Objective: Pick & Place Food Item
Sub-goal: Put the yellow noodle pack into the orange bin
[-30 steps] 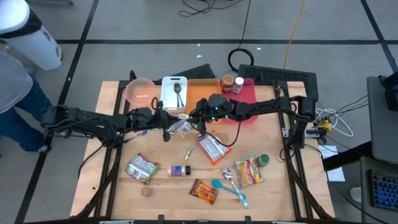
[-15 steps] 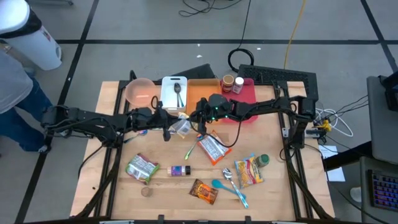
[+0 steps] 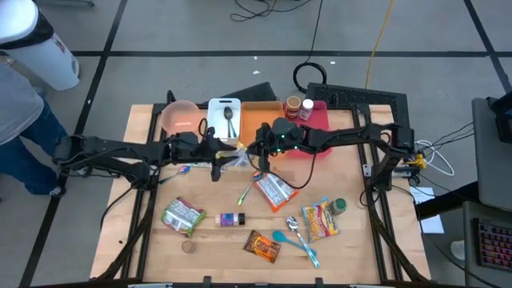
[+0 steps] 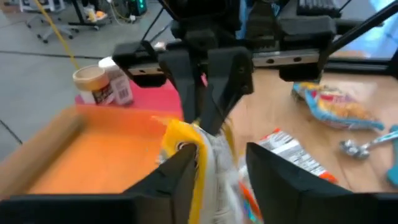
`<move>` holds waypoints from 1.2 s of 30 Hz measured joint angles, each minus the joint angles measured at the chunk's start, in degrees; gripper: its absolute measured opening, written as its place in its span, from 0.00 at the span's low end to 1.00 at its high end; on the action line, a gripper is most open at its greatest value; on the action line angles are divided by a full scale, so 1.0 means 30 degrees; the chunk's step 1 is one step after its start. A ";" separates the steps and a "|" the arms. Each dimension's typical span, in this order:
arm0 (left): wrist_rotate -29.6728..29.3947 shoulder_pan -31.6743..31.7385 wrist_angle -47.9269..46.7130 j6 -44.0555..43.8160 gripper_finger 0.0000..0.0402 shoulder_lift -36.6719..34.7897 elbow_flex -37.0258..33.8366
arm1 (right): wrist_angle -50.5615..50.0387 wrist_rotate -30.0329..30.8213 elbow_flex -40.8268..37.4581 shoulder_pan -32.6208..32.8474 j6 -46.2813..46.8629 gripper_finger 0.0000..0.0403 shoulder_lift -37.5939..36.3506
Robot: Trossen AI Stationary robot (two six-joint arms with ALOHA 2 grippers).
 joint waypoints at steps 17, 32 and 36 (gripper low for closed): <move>-0.0181 -0.0001 -0.5358 0.0014 0.54 -0.3858 0.2290 | -0.3427 0.2074 0.0063 -0.1414 -0.0933 0.00 -0.4895; -0.0235 0.0014 -0.8455 -0.0852 0.54 -0.7628 0.2300 | -0.5547 0.2126 0.0055 -0.4883 -0.0291 0.00 -0.5083; -0.0267 0.0014 -0.8423 -0.0722 0.55 -0.7502 0.2286 | -0.6069 0.2122 0.0055 -0.5752 -0.0284 0.00 -0.4986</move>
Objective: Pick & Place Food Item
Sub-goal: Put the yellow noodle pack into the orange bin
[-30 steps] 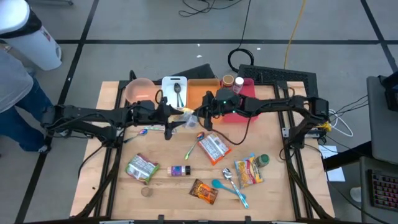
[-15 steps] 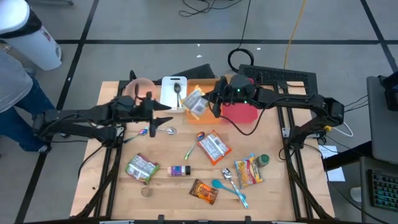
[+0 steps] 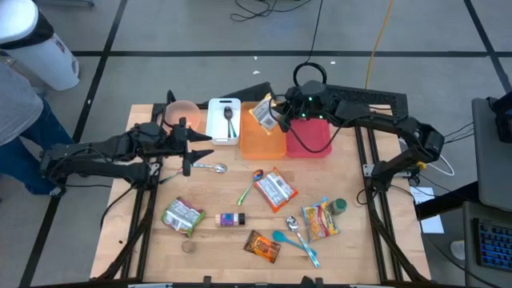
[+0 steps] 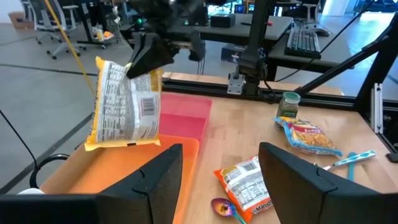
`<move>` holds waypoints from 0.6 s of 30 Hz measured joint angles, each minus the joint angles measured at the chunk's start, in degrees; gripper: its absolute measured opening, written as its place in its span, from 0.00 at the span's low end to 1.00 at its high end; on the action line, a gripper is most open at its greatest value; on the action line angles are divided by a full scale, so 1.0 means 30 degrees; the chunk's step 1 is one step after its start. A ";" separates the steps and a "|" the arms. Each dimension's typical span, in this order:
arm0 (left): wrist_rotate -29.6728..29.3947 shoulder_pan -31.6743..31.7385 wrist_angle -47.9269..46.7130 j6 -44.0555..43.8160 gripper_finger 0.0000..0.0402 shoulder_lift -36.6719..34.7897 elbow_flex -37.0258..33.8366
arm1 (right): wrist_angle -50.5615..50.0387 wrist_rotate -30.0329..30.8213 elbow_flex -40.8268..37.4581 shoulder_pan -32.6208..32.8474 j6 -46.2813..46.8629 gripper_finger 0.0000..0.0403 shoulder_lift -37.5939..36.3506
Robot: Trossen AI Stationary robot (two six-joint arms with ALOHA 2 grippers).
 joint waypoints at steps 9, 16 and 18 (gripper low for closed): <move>-0.0017 -0.0005 0.0031 0.0059 0.55 0.0049 -0.0007 | -0.1222 0.0205 0.1194 -0.1217 0.0423 0.00 0.1866; -0.0019 0.0000 -0.0340 -0.0007 0.54 0.0042 -0.0007 | -0.3257 0.0867 0.4537 -0.1199 -0.0825 0.00 0.4382; -0.0019 0.0000 -0.0471 -0.0094 0.54 0.0042 -0.0007 | -0.4217 0.0864 0.5505 -0.1206 -0.1173 0.00 0.5318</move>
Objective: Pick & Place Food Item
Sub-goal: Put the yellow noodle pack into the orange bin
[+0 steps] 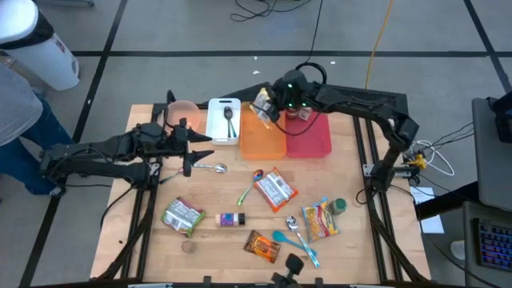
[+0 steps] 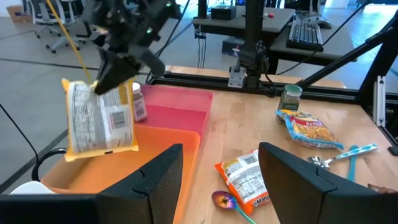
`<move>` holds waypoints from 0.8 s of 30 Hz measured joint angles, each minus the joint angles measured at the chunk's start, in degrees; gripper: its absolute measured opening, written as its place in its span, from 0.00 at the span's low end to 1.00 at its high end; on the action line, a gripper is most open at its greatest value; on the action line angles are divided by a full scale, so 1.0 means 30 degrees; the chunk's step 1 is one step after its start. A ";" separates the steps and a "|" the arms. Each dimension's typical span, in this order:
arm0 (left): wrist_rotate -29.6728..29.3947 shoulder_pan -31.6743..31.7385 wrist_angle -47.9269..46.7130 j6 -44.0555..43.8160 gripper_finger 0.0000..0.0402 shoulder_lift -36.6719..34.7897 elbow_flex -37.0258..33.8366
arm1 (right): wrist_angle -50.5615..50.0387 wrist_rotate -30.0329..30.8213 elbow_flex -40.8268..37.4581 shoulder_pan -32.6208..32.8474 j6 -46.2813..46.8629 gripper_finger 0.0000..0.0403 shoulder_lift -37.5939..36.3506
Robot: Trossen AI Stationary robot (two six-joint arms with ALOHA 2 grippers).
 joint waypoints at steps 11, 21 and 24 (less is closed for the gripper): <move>0.0007 0.0000 -0.0561 -0.0036 0.54 0.0000 -0.0110 | -0.1658 -0.0131 0.2906 0.0022 -0.0554 0.00 0.3677; 0.0000 0.0007 -0.0297 0.0007 0.54 0.0000 -0.0778 | -0.1510 -0.0628 0.2946 0.0022 -0.1114 0.00 0.3920; 0.0000 0.0015 -0.0289 -0.0105 0.54 0.0000 -0.0975 | -0.2163 0.0385 0.2946 0.0022 -0.1615 0.00 0.3812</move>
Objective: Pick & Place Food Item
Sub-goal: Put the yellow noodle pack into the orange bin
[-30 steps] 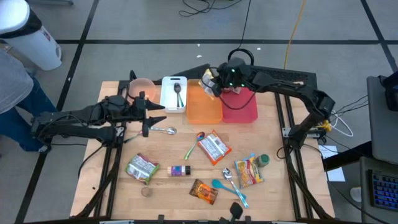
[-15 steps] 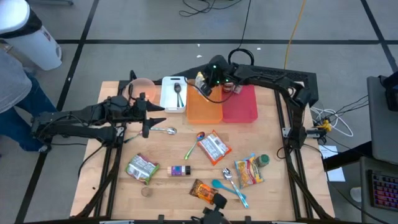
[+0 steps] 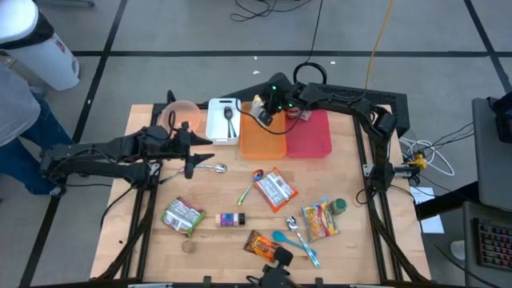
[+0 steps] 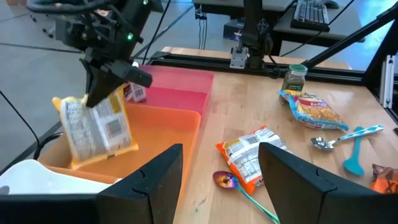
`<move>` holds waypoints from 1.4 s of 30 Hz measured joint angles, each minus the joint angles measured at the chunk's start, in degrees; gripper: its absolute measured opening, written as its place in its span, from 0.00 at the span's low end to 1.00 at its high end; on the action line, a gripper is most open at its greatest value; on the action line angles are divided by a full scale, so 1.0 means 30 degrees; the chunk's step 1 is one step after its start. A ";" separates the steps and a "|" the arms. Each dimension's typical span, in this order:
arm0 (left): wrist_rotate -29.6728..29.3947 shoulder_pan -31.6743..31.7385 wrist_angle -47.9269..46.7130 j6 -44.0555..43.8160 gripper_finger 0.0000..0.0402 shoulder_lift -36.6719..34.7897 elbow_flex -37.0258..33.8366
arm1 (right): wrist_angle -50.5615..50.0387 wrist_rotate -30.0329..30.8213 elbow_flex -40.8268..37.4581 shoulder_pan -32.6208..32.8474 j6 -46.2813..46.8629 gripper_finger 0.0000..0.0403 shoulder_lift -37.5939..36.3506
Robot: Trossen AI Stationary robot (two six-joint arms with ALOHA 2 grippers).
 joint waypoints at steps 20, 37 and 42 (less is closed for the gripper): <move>-0.0007 0.0000 0.0017 -0.0126 0.54 0.0000 -0.0045 | -0.2126 0.3855 0.0000 0.0011 0.1298 0.00 -0.0033; 0.0000 -0.0005 -0.0104 -0.0471 0.54 0.0000 -0.0045 | -0.3343 0.6168 -0.0044 0.0233 0.2235 0.00 -0.0896; 0.0000 -0.0007 -0.0124 -0.0507 0.54 0.0000 -0.0045 | -0.3290 0.6209 -0.0014 0.0241 0.2290 0.00 -0.0919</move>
